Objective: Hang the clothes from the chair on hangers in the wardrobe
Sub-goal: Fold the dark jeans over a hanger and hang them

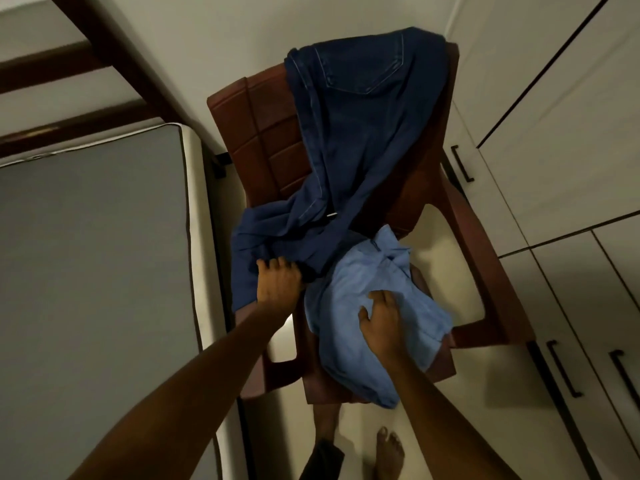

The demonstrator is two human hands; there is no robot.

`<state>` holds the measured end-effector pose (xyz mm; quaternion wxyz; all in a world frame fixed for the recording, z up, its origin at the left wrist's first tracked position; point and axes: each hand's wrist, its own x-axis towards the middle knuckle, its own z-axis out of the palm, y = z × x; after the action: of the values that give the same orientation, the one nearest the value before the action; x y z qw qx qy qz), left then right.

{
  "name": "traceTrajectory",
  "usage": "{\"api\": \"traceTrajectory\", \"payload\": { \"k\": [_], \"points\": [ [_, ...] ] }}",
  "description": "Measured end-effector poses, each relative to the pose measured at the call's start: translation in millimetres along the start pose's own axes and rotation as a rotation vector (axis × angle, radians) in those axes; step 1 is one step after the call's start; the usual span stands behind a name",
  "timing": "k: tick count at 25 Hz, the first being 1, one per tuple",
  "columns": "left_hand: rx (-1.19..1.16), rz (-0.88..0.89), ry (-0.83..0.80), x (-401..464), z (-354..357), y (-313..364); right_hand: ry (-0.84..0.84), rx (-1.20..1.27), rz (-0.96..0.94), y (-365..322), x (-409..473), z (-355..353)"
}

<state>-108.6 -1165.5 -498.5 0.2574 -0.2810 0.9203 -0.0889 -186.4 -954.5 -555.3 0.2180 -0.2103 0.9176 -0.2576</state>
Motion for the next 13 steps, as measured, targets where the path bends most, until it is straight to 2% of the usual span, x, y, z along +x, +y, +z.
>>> {"api": "traceTrajectory", "payload": {
  "k": [2, 5, 6, 8, 10, 11, 13],
  "points": [
    [-0.166, -0.013, 0.077, -8.5, 8.0, 4.5, -0.051, 0.084, 0.076, -11.2, 2.1, 16.2],
    [-0.325, 0.123, 0.217, -34.0, 14.3, 15.2, -0.158, 0.306, 0.139, -39.6, 0.9, 17.7],
    [-0.413, 0.182, 0.220, -46.7, 15.5, 21.3, -0.174, 0.436, 0.181, -51.8, 1.7, 9.1],
    [-0.578, 0.261, 0.214, -71.5, 20.6, 38.1, -0.264, 0.818, 0.395, -74.4, -1.6, -14.2],
    [-0.728, 0.311, 0.146, -92.1, 19.1, 56.5, -0.328, 1.123, 0.525, -79.6, -1.0, -30.8],
    [-0.785, 0.337, 0.144, -98.5, 17.9, 63.8, -0.345, 1.126, 0.512, -78.3, -0.5, -37.1],
    [-0.841, 0.399, 0.174, -108.3, 12.6, 73.0, -0.304, 0.981, 0.451, -76.1, -2.6, -45.9]
  ]
}}
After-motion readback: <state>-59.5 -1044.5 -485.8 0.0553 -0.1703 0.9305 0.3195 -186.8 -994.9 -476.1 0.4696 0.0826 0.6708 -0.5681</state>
